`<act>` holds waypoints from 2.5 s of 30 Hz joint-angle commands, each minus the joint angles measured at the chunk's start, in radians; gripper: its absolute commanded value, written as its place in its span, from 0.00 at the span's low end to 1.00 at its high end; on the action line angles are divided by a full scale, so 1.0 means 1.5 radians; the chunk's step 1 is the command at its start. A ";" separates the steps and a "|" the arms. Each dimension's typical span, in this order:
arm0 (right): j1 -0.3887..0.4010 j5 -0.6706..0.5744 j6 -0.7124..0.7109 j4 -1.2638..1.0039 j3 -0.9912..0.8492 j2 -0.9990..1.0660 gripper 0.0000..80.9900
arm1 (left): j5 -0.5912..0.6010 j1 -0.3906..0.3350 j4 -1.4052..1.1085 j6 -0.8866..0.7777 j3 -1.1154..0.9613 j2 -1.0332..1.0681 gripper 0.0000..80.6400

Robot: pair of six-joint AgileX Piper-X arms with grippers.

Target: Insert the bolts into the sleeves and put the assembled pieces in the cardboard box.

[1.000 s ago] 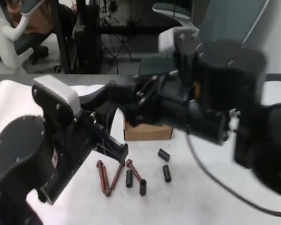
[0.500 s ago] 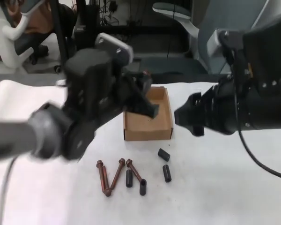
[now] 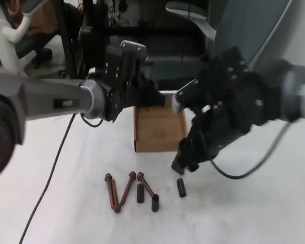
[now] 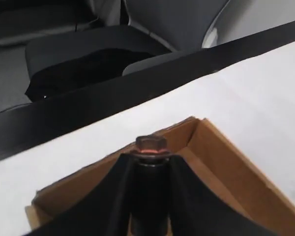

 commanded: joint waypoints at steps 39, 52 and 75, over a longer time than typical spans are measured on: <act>-0.030 0.082 -0.041 0.010 -0.080 0.163 0.01 | 0.036 0.047 0.621 -0.058 0.108 -0.313 0.87; -0.039 0.069 -0.036 0.026 -0.078 0.148 0.01 | -0.050 0.038 0.523 -0.244 0.336 -0.370 0.68; -0.039 0.039 -0.047 0.060 -0.078 0.148 0.01 | -0.111 0.024 0.356 -0.358 0.361 -0.293 0.41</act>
